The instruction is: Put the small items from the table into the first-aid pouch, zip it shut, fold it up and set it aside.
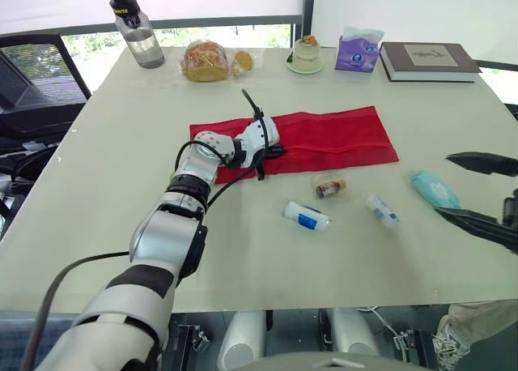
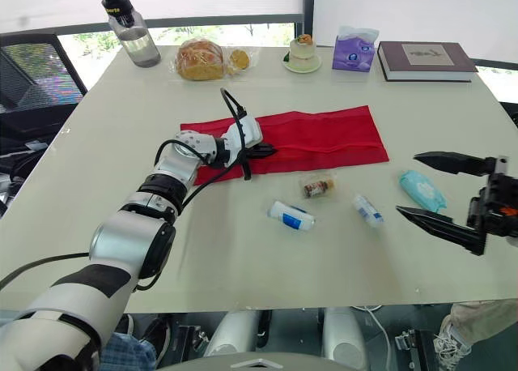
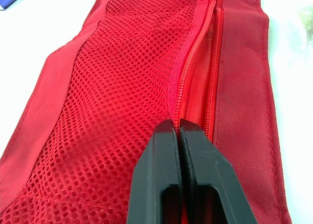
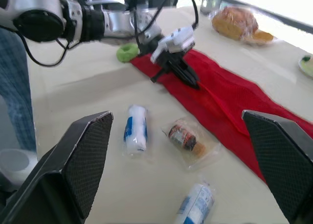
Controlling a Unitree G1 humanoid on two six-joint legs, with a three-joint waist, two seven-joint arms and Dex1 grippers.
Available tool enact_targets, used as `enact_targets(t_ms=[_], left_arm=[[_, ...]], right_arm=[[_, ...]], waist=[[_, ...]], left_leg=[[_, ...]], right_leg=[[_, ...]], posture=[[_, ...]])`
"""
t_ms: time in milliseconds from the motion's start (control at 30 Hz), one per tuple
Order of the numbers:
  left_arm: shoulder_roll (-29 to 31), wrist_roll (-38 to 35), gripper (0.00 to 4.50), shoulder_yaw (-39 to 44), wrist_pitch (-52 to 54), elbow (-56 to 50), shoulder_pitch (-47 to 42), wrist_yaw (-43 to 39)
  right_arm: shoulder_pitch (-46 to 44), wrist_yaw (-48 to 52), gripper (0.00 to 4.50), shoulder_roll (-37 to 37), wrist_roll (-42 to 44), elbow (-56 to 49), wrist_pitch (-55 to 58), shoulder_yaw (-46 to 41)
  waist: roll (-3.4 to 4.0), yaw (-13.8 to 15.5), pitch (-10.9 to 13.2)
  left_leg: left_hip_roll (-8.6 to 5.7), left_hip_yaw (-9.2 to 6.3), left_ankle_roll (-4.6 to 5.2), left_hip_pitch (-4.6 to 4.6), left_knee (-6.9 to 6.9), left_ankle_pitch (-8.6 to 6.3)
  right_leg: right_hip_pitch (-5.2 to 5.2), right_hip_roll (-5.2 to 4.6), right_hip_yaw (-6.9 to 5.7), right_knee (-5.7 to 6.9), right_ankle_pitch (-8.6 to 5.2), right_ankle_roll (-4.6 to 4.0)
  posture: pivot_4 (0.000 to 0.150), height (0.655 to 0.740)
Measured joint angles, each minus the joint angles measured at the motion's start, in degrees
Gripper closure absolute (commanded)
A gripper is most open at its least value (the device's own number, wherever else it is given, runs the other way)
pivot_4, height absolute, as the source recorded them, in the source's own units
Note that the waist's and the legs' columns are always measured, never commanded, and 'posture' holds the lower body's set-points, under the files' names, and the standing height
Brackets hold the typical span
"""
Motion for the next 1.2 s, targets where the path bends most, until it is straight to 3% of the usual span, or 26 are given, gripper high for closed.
enact_targets(t_ms=[233, 333, 533, 933, 1200], left_arm=[[-0.5, 0.0, 4.40, 0.0, -0.1, 0.1, 0.1, -0.3], [-1.5, 0.2, 4.40, -0.2, -0.1, 0.1, 0.1, -0.3], [-2.2, 0.5, 4.40, -0.2, -0.1, 0.1, 0.1, -0.3], [-2.5, 0.5, 4.40, -0.1, 0.5, 0.1, 0.1, -0.2], [-2.6, 0.4, 4.50, 0.0, 1.1, -0.2, 0.1, -0.1]], right_arm=[[-5.0, -12.8, 0.00, 3.7, -2.1, -9.8, 2.7, 14.4], [-9.3, -20.2, 0.00, 8.9, -11.7, -9.5, 3.5, 29.9], [-12.8, -23.3, 0.00, 12.5, -24.8, -3.6, 2.4, 44.2], [-17.5, -20.1, 0.00, 15.8, -37.5, 6.2, -0.5, 53.7], [-17.5, -18.2, 3.65, 17.2, -39.4, 7.5, -0.7, 54.1]], waist=[[-0.05, 0.0, 0.0], [-0.10, 0.1, 0.0], [-0.14, 0.0, 0.0], [-0.14, -0.1, 0.0], [-0.14, -0.1, 0.0]], left_leg=[[-0.01, -0.03, 0.00, -0.04, 0.03, 0.00], [-0.04, -0.07, 0.00, -0.05, 0.05, 0.00], [-0.06, -0.10, 0.00, -0.03, 0.04, 0.00], [-0.06, -0.19, 0.00, -0.06, 0.05, 0.00], [-0.06, -0.21, 0.00, -0.03, 0.06, 0.00]], right_leg=[[0.00, -0.01, -0.04, -0.02, 0.00, 0.00], [-0.01, -0.01, -0.05, 0.00, 0.00, 0.00], [-0.02, 0.00, -0.07, 0.02, 0.00, 0.00], [-0.01, 0.02, -0.14, 0.00, 0.00, -0.01], [0.00, 0.02, -0.15, 0.04, 0.00, -0.01]], posture=[[0.150, 0.7332], [0.150, 0.7332], [0.150, 0.7332], [0.150, 0.7332], [0.150, 0.7332]])
